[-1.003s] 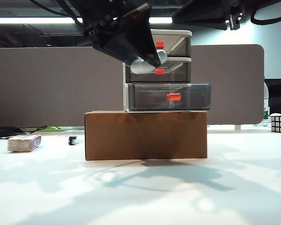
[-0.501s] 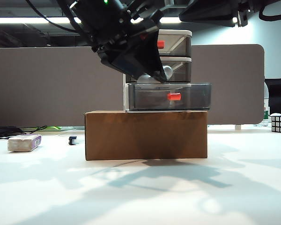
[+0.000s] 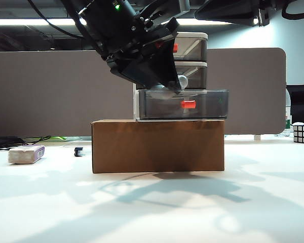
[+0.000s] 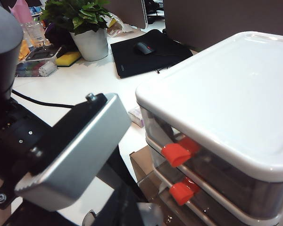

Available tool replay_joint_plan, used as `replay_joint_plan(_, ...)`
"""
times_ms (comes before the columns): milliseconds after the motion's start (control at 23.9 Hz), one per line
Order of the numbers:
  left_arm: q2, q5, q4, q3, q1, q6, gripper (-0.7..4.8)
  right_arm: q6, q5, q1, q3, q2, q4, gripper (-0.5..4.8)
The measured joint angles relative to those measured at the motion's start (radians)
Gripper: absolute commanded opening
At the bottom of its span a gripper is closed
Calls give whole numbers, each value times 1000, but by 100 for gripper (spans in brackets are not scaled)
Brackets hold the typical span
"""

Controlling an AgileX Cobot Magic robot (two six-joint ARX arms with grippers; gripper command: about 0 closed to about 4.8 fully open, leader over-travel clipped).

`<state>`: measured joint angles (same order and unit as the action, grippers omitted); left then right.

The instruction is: Open the third layer of the drawer on the table, pick up the earphone case on the table and put it in, and finally close the drawer.

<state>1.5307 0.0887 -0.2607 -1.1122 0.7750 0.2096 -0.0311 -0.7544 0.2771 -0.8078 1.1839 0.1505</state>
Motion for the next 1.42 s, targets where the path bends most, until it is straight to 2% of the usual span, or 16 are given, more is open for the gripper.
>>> replay_joint_plan(251,0,0,1,0,0,0,252,0,0,0,0,0,0,-5)
replay_joint_plan(376,0,0,3,0,0,0,319,0,0,0,0,0,0,-5)
replay_joint_plan(460,0,0,3,0,0,0,328,0,0,0,0,0,0,-5)
replay_joint_plan(501,0,0,3,0,0,0,319,0,0,0,0,0,0,-5)
replay_joint_plan(585,-5,-1,-2,-1,0,0,249,0,0,0,0,0,0,-5)
replay_joint_plan(627,-16,-2,-20,-3,0,0,187,0,0,0,0,0,0,-5)
replay_joint_plan(710,-80,-2,-116,-23,0,0,17,0,0,0,0,0,3,-5)
replay_joint_plan(752,-148,18,-171,-32,1,-1,-9,0,1,0,0,0,13,-5)
replay_joint_plan(794,-177,41,-196,-33,0,0,-6,0,1,0,0,0,17,-5)
replay_joint_plan(919,-235,243,-314,-28,1,0,-6,0,21,0,-24,1,16,-5)
replay_joint_plan(1003,-233,302,-336,-5,4,0,-6,0,37,0,-48,1,22,-5)
replay_joint_plan(1128,-214,309,-320,36,3,-1,-6,0,63,0,-83,6,24,-5)
replay_joint_plan(1421,-116,309,-181,98,1,-50,-6,0,71,0,-154,46,25,-5)
